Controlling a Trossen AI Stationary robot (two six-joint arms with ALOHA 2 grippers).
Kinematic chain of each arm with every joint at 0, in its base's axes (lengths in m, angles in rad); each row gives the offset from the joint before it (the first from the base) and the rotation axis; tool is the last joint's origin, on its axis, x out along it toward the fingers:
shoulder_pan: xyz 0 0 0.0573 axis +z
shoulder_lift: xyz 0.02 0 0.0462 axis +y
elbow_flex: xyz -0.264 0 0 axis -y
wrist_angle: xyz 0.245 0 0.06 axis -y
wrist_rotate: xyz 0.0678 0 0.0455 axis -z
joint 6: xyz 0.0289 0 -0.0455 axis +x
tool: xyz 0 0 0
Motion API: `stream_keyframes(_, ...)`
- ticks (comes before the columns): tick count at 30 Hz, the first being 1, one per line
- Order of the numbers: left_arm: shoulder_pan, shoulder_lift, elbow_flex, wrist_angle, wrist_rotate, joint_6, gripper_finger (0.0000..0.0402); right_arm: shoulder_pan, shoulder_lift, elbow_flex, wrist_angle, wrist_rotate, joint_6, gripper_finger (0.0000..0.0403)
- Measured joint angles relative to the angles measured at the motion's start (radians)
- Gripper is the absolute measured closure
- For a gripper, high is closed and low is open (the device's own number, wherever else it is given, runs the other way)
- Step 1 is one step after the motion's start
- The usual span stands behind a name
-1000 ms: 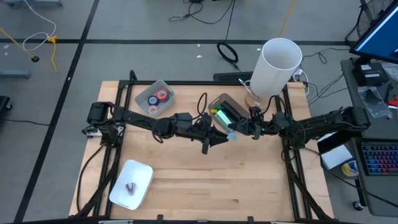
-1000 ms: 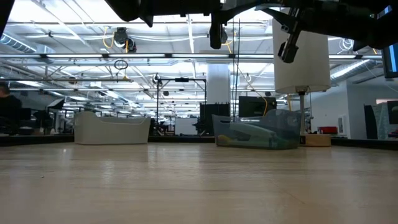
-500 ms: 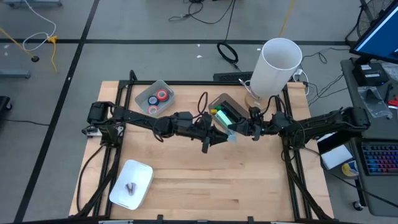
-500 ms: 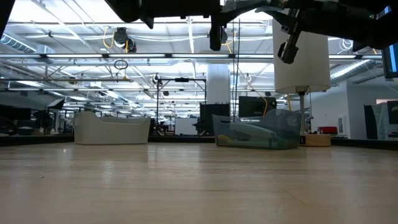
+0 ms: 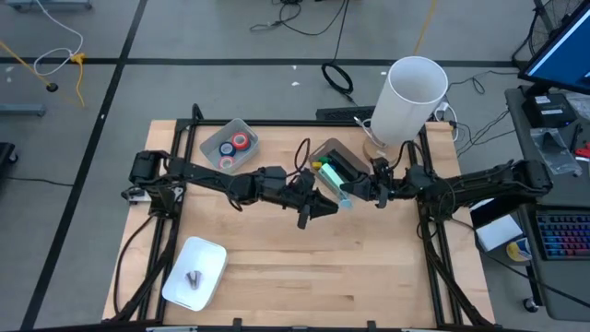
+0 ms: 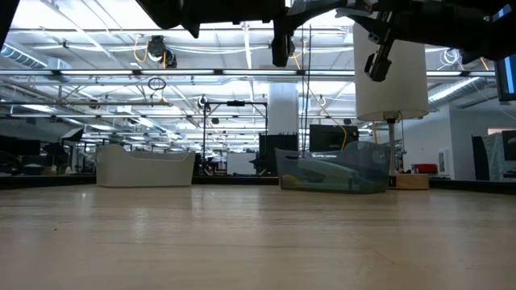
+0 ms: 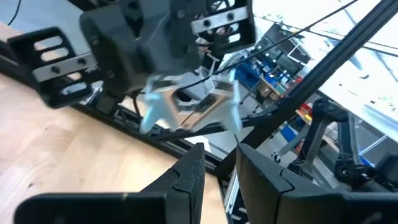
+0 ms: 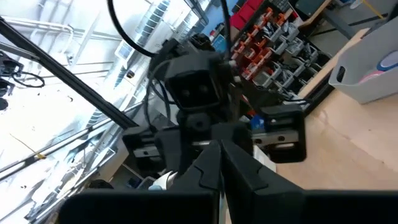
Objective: Pick and place Stapler, Stapler remover, tape
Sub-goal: Put the blue staple remover into the white bin
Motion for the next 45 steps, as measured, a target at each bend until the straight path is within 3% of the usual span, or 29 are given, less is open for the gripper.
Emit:
stream_keyframes(16,0.002,0.000,0.000,0.035,-0.003,0.002,0.0309,0.000,0.000,0.000,-0.028,0.025,0.000,0.0403)
stream_keyframes(39,0.012,0.000,0.000,0.019,-0.140,-0.020,0.0310,0.000,0.026,0.000,-0.031,0.085,-0.010,0.0403)
stream_keyframes(42,0.012,0.000,0.000,0.019,-0.164,-0.019,0.0326,0.000,0.026,0.000,-0.032,0.104,-0.010,0.0403)
stream_keyframes(45,0.015,0.000,0.000,0.018,-0.168,-0.011,0.0372,0.000,0.026,0.000,-0.032,0.111,-0.010,0.0403)
